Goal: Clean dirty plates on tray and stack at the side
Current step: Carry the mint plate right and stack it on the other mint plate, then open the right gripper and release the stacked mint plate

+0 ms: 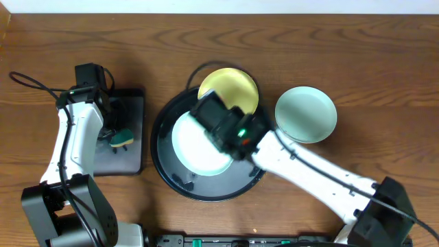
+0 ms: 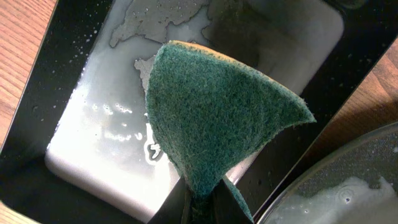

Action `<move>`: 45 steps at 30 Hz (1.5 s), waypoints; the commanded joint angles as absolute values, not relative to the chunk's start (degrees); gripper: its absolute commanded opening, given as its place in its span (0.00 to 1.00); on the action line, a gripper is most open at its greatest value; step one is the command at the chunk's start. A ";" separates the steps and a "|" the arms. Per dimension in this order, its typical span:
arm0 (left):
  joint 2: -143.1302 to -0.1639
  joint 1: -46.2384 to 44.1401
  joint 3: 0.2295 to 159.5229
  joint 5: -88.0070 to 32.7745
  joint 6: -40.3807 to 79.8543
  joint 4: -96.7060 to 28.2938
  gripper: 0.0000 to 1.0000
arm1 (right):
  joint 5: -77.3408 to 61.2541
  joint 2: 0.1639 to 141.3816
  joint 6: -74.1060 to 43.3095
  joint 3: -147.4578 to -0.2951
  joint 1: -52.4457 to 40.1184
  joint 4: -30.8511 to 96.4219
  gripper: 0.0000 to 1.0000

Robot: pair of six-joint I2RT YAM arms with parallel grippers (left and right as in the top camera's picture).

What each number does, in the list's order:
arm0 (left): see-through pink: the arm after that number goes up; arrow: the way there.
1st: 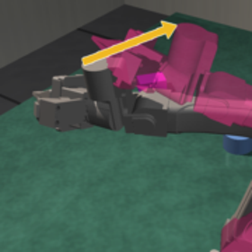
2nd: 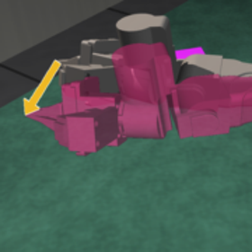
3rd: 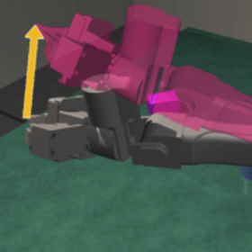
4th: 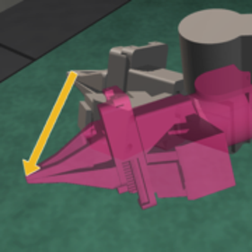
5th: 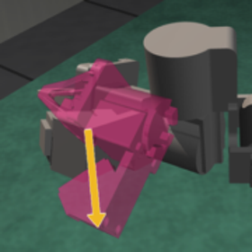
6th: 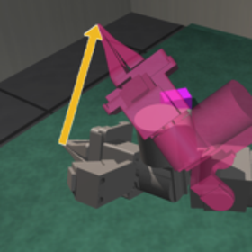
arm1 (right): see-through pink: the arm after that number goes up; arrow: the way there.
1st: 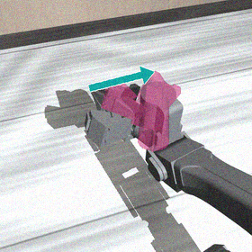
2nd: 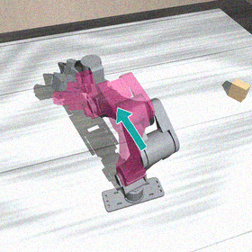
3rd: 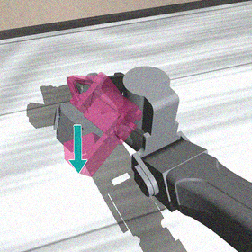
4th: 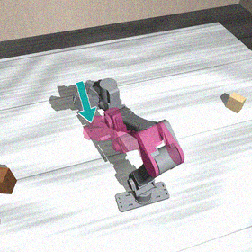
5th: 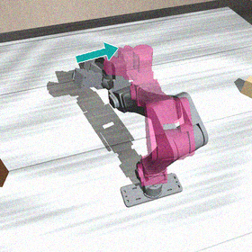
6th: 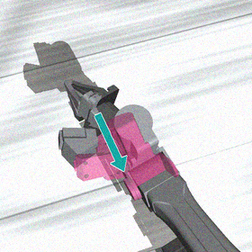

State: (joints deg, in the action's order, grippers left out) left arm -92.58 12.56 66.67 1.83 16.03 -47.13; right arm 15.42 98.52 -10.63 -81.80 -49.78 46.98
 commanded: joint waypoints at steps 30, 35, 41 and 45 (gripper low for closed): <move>-92.49 12.84 67.83 2.11 15.05 -47.22 0.07 | -7.75 104.18 -11.25 -78.72 8.99 56.40 0.01; -92.49 12.84 67.83 2.11 15.05 -47.22 0.07 | -7.81 105.67 -11.27 -78.74 8.78 56.21 0.13; -92.49 12.84 67.83 2.11 15.05 -47.18 0.07 | -15.62 105.56 -8.40 -82.41 6.87 56.86 0.44; -92.49 12.84 67.81 2.11 15.05 -47.18 0.07 | -18.74 105.62 -7.99 -87.55 2.55 56.58 0.54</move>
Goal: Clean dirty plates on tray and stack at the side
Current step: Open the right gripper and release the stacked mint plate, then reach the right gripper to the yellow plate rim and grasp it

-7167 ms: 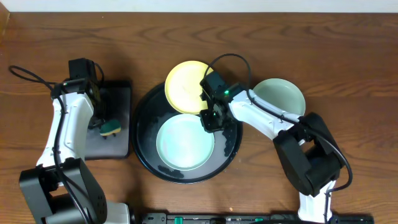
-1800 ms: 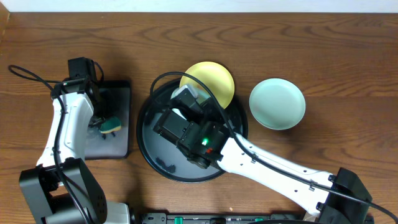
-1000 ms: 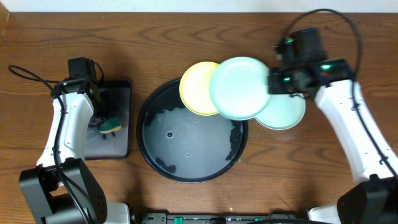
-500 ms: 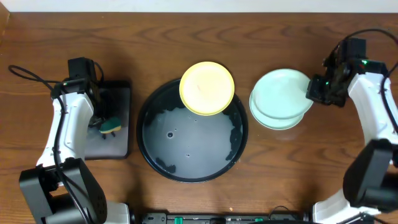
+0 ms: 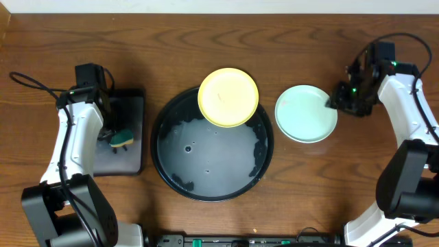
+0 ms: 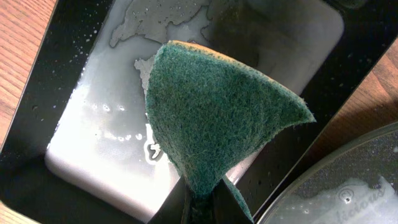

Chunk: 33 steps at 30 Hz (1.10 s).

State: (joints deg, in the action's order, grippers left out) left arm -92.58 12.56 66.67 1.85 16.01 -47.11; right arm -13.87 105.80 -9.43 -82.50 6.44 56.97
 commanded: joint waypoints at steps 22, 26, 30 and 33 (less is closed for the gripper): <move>-92.49 12.84 67.83 2.11 15.05 -46.78 0.08 | -18.04 127.72 -6.13 -106.48 -18.37 48.90 0.55; -92.49 12.84 67.83 2.11 15.05 -46.76 0.08 | -17.54 128.44 -6.17 -106.48 -19.40 48.45 0.39; -92.49 12.84 67.83 2.11 15.05 -46.76 0.07 | -14.79 128.86 -6.22 -106.06 -19.88 48.38 0.34; -92.49 12.84 67.83 2.11 15.05 -46.76 0.07 | -13.52 129.84 -6.37 -106.06 -19.97 48.42 0.32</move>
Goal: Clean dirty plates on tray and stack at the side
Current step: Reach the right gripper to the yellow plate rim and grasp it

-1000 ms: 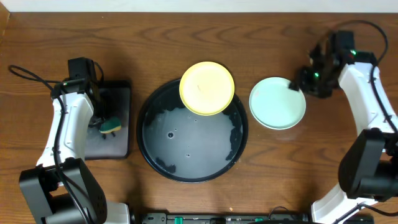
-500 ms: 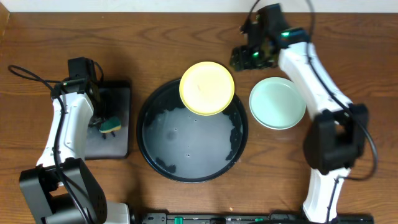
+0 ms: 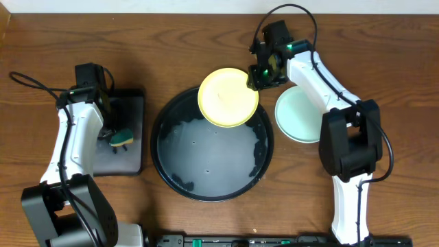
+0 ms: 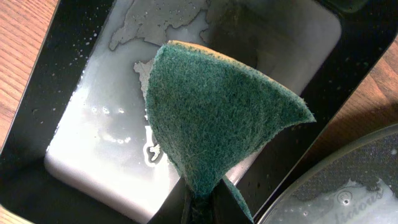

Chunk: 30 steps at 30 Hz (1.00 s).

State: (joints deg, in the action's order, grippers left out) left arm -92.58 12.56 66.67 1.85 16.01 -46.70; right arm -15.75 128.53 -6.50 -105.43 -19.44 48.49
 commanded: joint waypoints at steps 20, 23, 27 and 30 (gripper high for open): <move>-91.68 12.27 68.01 2.13 14.48 -45.04 0.07 | -26.24 124.25 -10.66 -106.06 -21.52 60.36 0.01; -90.17 10.76 68.64 2.22 13.52 -45.04 0.07 | -26.39 124.88 -10.15 -106.02 -22.57 64.36 0.01; -88.01 7.27 69.25 2.35 13.78 -44.80 0.07 | -24.32 125.62 -10.04 -104.95 -24.32 64.97 0.01; -87.77 4.16 69.23 2.33 14.09 -44.91 0.08 | -19.99 125.82 -11.20 -102.65 -25.80 63.44 0.01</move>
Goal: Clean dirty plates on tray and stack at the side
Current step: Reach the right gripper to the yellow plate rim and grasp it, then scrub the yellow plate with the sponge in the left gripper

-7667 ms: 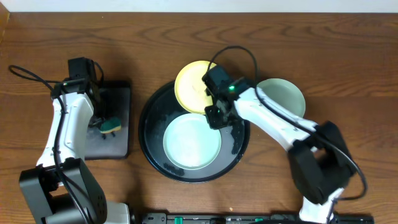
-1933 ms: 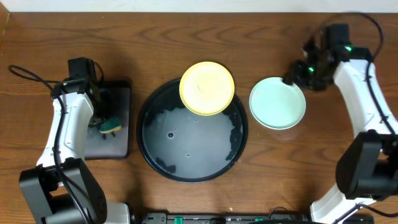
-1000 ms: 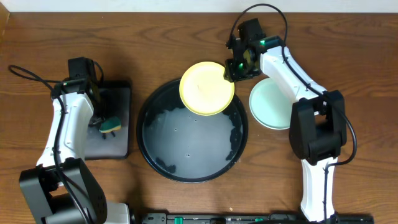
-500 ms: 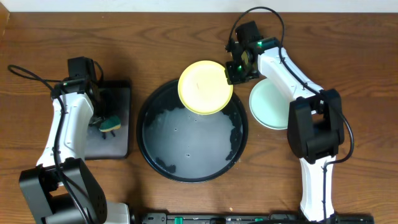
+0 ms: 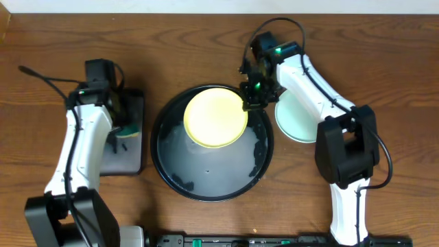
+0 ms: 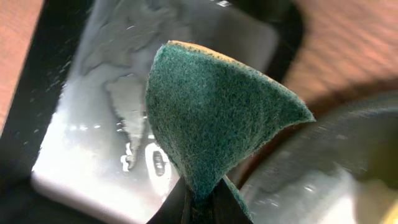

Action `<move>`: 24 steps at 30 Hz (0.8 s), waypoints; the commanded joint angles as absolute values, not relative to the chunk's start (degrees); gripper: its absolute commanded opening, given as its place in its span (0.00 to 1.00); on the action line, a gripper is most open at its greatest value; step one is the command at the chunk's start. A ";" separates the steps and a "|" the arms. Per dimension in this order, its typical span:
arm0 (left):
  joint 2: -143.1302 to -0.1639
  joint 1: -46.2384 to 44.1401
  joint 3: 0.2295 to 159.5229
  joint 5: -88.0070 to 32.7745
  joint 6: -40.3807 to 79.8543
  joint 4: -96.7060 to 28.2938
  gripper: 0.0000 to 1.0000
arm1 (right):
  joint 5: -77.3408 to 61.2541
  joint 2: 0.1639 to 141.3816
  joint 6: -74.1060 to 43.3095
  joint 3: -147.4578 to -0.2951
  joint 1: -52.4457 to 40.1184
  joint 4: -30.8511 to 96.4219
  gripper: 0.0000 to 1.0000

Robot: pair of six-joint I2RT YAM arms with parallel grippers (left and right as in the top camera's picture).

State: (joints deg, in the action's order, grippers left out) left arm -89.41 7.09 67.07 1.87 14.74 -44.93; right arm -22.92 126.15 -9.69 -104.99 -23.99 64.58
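A yellow plate [image 5: 214,118] lies inside the round black tray [image 5: 168,161], which holds foamy water. My right gripper [image 5: 251,95] sits at the plate's right rim and looks shut on it. A pale green plate [image 5: 305,122] rests on the table to the right of the tray, partly under the right arm. My left gripper [image 6: 202,202] is shut on a folded green sponge [image 6: 217,112], held above the small rectangular soap tray [image 6: 118,87]. In the overhead view the left gripper [image 5: 118,116] hangs over that soap tray's right part.
The rectangular soap tray [image 5: 130,154] stands left of the round tray and holds soapy liquid. The round tray's rim [image 6: 292,180] shows blurred at the right of the left wrist view. Bare wooden table [image 5: 206,41] surrounds everything.
The yellow plate was propped on the round tray's back rim and now lies inside the tray, with my right gripper at its right rim. My left gripper with the sponge has shifted toward the round tray.
My right gripper was at a pale plate in the round tray. Then that plate lay on the side stack and the gripper was beside it. Then the gripper was at the yellow plate's rim, and now that plate is in the tray. The left gripper held the sponge throughout.
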 commanded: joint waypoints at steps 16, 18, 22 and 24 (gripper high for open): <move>-90.26 -10.70 68.31 2.31 32.38 -44.38 0.07 | -19.38 125.82 -25.74 -82.30 -27.64 38.94 0.01; -91.37 -12.53 68.31 2.31 33.78 -43.97 0.08 | -19.35 125.82 -25.74 -82.28 -27.64 38.72 0.01; -94.89 -16.23 68.31 2.31 36.95 -42.22 0.07 | -19.35 125.82 -25.71 -82.26 -27.70 38.61 0.01; -97.27 -17.91 68.31 2.28 38.76 -41.43 0.07 | -19.31 125.82 -25.71 -82.28 -27.70 38.57 0.01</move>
